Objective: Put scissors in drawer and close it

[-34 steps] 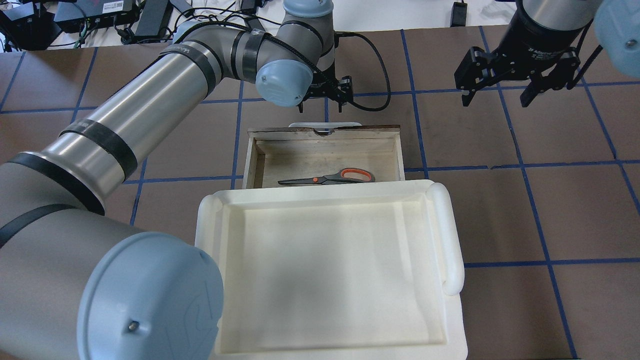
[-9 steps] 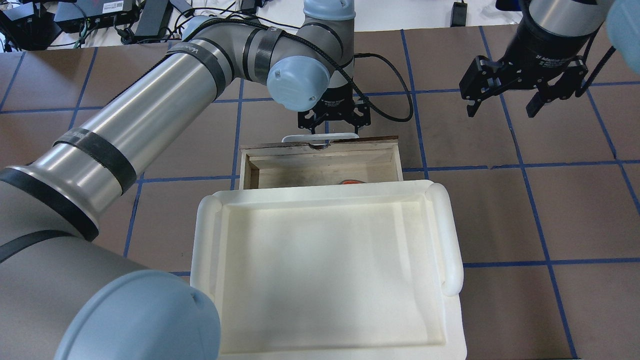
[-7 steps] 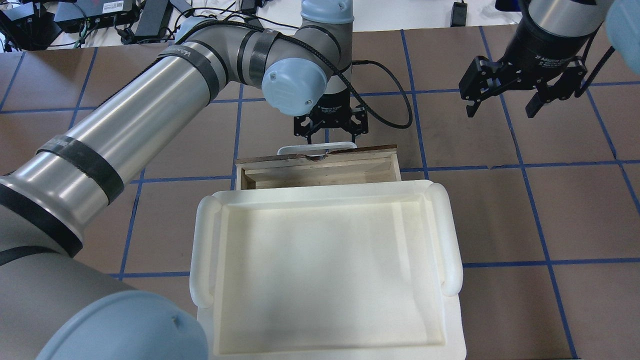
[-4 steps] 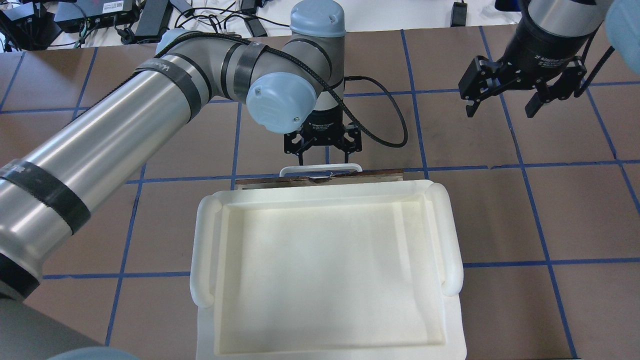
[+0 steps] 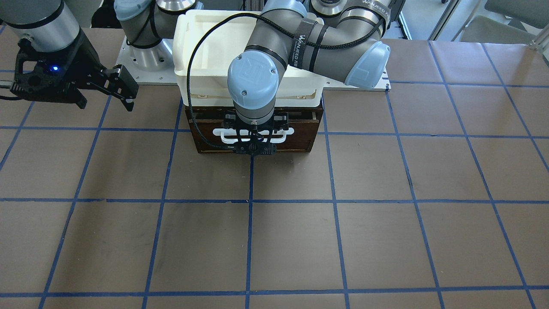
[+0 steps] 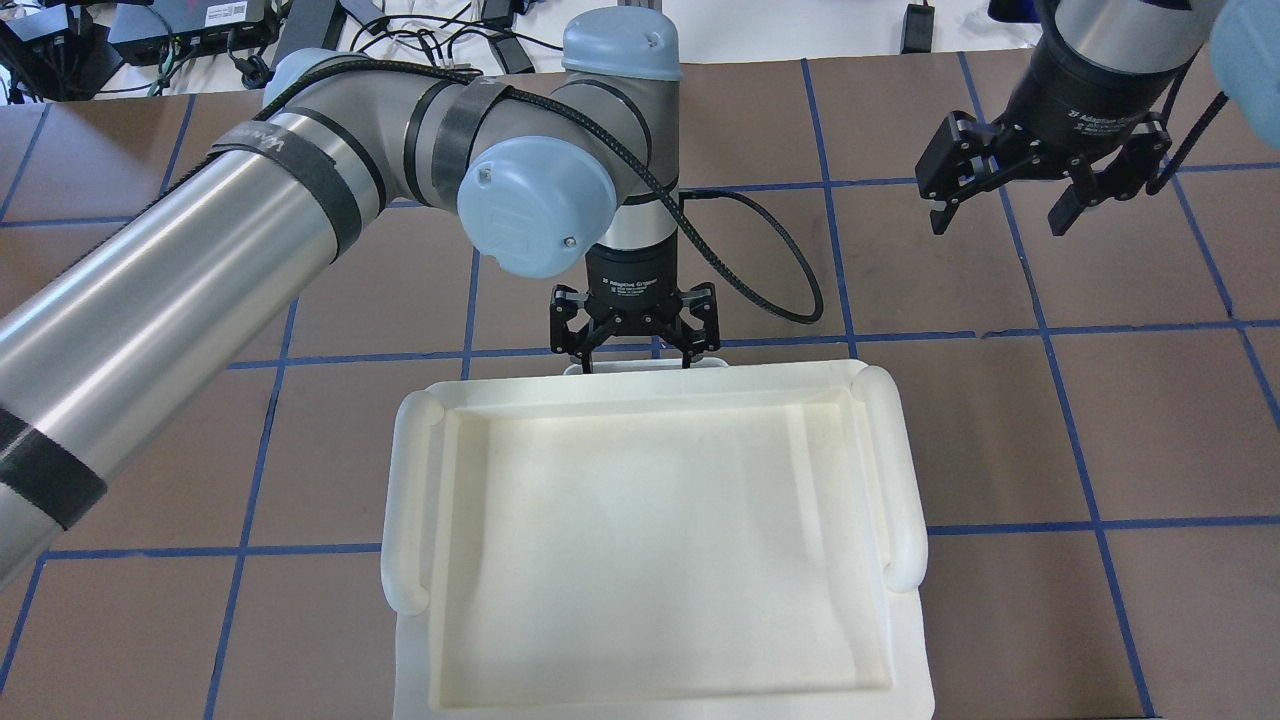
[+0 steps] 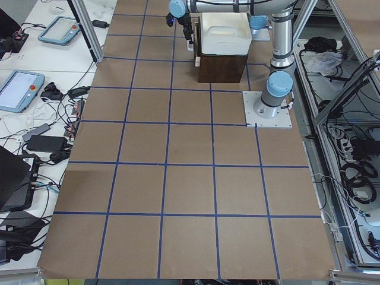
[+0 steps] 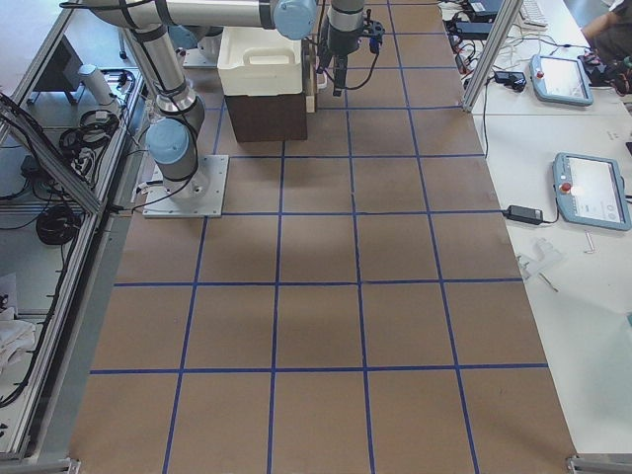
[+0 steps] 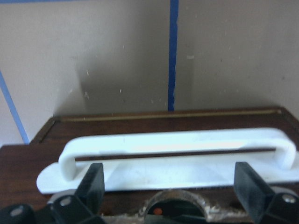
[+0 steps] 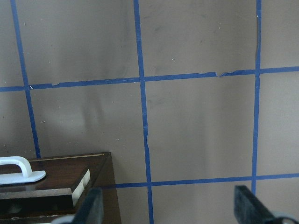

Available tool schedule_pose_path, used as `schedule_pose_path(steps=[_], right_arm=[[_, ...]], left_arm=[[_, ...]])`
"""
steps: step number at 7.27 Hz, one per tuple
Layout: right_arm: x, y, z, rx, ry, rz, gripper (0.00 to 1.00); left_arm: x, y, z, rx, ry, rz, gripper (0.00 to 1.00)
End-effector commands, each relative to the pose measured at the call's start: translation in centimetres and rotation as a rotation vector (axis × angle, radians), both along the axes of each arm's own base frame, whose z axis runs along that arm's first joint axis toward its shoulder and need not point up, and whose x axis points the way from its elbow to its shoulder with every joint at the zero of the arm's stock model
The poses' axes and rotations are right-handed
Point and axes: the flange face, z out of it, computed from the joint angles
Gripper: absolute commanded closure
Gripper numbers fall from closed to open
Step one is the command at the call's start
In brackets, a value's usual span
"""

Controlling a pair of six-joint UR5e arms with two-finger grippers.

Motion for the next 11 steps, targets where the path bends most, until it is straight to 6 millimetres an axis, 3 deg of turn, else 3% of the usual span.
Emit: schedule_pose_path(steps=[1, 7, 9, 10, 11], right_arm=[[0.0, 0.0, -0.2, 0.003, -0.003, 0.0, 0.0], [0.1, 0.1, -0.3, 0.006, -0.003, 0.0, 0.0], [0.0, 0.1, -0.3, 0.007, -0.001, 0.0, 0.0], [0.1, 0.1, -0.3, 0.006, -0.003, 0.0, 0.0], [0.1, 0.1, -0.3, 0.006, -0.003, 0.0, 0.0]], left_arm=[[-0.1, 0.7, -0.3, 0.03, -0.01, -0.002, 0.0], [0.3, 0.9, -0.6, 0.079, -0.036, 0.012, 0.0], [0.4, -1.3, 3.9, -0.075, 0.001, 0.014, 0.0], [2.0, -2.8, 6.9, -0.142, 0.0, 0.034, 0.0], [3.5, -3.0, 10.1, -0.196, 0.022, 0.048, 0.0]])
